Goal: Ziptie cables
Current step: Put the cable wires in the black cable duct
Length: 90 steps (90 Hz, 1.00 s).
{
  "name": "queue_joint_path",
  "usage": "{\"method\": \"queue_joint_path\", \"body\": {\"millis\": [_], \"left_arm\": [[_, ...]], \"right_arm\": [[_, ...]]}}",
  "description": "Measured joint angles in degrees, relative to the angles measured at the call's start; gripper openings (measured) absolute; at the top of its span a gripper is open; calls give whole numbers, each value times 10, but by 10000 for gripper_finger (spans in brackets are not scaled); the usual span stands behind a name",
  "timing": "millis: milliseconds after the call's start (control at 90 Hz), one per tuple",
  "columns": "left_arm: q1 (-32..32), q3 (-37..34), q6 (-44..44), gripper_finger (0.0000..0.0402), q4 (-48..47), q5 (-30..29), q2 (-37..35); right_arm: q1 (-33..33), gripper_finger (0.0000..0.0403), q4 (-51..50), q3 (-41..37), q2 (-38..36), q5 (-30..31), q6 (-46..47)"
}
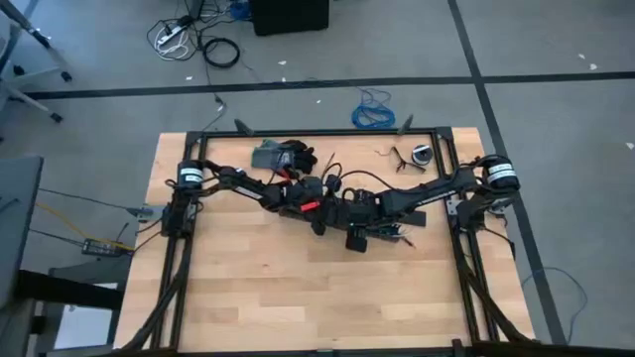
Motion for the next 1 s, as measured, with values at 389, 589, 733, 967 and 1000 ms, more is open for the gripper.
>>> {"method": "queue_joint_path", "body": {"millis": [389, 589, 733, 967, 1000], "left_arm": [[1, 1, -16, 0, -8, -3, 0], [2, 0, -19, 0, -4, -16, 0], [7, 0, -48, 0, -5, -17, 1], [7, 0, -59, 0, -9, -3, 1], [6, 0, -59, 0, -9, 1, 1]], "right_arm": [[3, 219, -1, 1, 0, -2, 5], [5, 219, -4, 1, 0, -3, 5], [5, 217, -3, 1, 0, -3, 4], [5, 217, 0, 1, 0, -2, 3], [5, 217, 0, 1, 0, -1, 3]]}}
